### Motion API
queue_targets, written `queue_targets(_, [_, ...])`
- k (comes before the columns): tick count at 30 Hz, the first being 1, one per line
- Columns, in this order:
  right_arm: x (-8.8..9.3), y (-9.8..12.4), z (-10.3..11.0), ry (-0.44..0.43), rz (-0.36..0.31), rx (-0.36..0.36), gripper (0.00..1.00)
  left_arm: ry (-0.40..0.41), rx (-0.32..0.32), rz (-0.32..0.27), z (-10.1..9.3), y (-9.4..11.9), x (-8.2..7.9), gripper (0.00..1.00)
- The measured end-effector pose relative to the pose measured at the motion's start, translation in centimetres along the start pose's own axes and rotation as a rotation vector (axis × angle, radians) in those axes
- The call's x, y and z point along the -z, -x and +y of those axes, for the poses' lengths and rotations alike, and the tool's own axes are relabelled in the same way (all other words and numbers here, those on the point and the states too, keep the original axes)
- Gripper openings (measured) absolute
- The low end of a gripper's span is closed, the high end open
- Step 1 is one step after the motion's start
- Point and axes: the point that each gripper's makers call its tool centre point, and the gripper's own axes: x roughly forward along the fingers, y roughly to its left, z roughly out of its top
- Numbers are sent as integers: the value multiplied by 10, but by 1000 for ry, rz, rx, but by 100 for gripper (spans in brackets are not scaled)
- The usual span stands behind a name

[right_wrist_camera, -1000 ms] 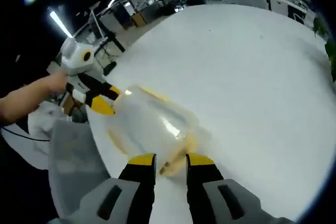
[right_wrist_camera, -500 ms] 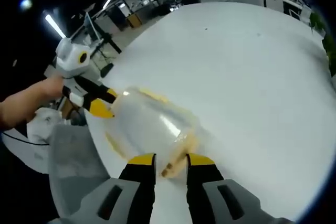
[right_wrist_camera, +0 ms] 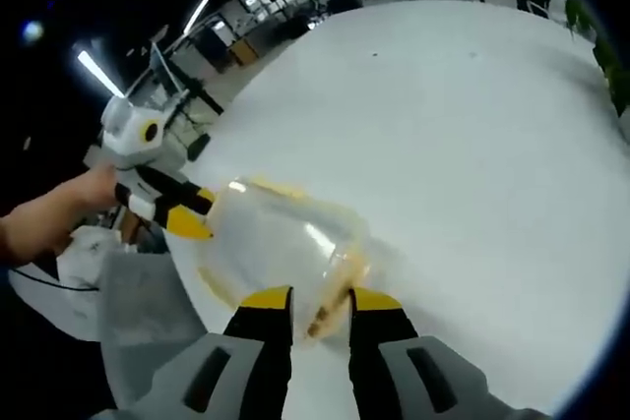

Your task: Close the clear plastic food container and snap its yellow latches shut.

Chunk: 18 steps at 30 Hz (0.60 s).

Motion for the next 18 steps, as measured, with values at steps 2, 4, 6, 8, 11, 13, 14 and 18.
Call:
queue_targets(2, [2, 1, 1, -4, 15, 7, 19, -10, -4, 3, -2, -1, -1, 27])
queue_targets(4, [4, 2, 0, -7, 23, 5, 19, -15, -9, 11, -3, -1, -2, 27])
queue_targets(6, [5, 3, 0, -21, 25, 0, 19, -21, -16, 20, -4, -2, -2, 28])
queue_targets(8, [7, 5, 1, -27, 34, -4, 19, -20, -22, 15, -3, -2, -3, 28])
queue_targets(11, [13, 7, 3, -30, 64, -16, 19, -11, -7, -25, -3, -3, -4, 28])
queue_targets(13, [13, 7, 3, -30, 75, -20, 19, -13, -7, -67, -3, -3, -4, 28])
queue_targets(14, [13, 7, 3, -29, 76, -20, 19, -13, -7, -74, -3, -3, -4, 28])
queue_targets(18, [14, 8, 3, -20, 82, -25, 19, -25, -12, -101, -6, -2, -4, 28])
